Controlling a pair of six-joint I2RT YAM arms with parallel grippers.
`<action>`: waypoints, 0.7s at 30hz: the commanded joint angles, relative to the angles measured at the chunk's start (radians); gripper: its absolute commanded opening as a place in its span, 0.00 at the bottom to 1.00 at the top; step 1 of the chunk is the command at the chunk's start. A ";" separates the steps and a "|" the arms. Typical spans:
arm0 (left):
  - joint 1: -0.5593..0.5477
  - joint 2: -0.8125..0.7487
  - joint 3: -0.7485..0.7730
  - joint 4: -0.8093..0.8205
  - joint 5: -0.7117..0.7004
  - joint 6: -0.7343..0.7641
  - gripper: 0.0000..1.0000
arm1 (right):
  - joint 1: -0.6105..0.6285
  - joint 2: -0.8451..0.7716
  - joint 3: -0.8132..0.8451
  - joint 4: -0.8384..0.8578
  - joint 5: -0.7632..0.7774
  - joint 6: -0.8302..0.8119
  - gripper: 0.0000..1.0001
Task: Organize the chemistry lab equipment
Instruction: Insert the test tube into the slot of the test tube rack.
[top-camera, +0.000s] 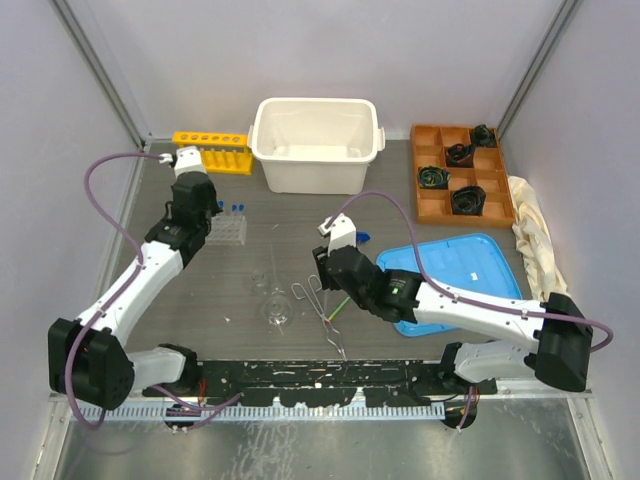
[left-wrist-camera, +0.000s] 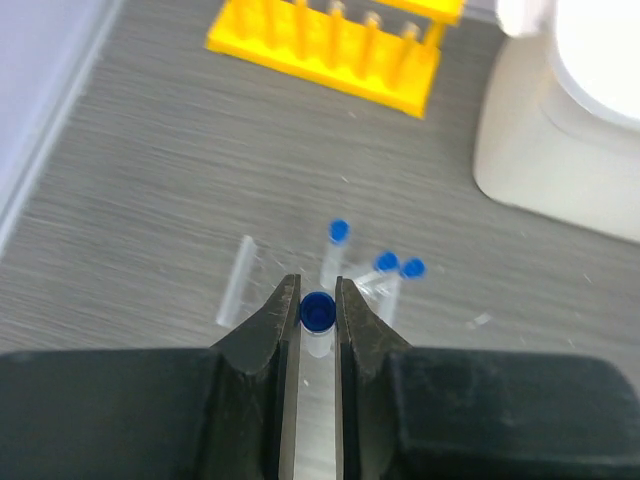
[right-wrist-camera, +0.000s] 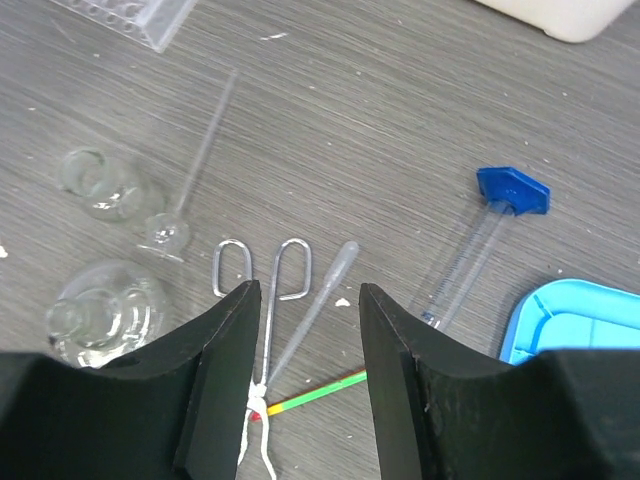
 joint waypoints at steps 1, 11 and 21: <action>0.080 0.024 -0.029 0.241 -0.054 0.080 0.00 | -0.044 0.009 -0.022 0.051 -0.038 0.031 0.50; 0.187 0.138 -0.078 0.363 0.058 -0.028 0.00 | -0.154 0.023 -0.066 0.128 -0.131 0.024 0.49; 0.194 0.231 -0.049 0.405 0.096 -0.063 0.00 | -0.236 0.056 -0.043 0.155 -0.203 -0.003 0.49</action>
